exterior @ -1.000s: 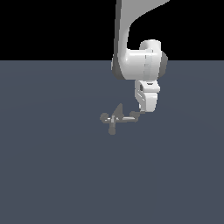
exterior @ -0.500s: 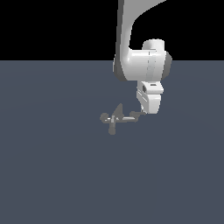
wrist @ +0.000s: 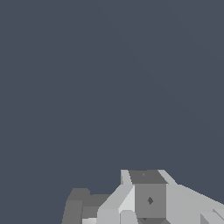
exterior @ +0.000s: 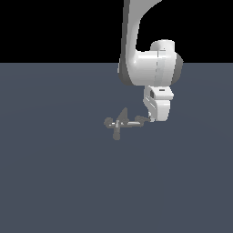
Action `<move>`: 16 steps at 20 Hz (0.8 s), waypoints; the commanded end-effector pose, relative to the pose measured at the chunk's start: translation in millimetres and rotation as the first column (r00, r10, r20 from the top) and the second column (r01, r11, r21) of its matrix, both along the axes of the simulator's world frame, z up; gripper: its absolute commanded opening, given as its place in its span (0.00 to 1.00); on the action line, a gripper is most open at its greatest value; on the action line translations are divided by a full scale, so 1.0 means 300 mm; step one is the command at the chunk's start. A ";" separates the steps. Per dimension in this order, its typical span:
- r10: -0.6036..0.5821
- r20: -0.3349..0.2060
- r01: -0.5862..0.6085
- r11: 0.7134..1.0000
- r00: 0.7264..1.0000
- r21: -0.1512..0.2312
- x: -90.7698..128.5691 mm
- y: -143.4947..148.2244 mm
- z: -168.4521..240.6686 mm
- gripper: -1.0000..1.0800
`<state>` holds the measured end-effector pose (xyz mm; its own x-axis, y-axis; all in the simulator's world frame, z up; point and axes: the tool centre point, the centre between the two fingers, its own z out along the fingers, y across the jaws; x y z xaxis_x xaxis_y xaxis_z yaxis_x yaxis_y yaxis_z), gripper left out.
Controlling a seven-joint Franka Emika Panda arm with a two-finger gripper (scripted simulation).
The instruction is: Turn on the faucet by rotating a designated handle.
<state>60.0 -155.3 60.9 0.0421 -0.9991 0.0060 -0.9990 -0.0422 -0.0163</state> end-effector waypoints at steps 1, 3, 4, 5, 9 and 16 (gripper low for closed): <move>0.001 -0.004 -0.001 1.000 1.000 0.001 -0.016 0.014 0.000 0.00; 0.001 -0.006 -0.001 1.000 1.000 0.002 -0.034 0.030 0.000 0.00; 0.001 -0.007 -0.001 1.000 1.000 0.002 -0.043 0.038 0.000 0.00; 0.001 -0.008 -0.001 1.000 1.000 0.003 -0.052 0.046 0.000 0.00; 0.002 -0.013 -0.002 1.000 1.000 0.004 -0.088 0.078 -0.001 0.00; -0.011 -0.014 0.011 1.000 1.000 0.000 -0.103 0.110 -0.001 0.00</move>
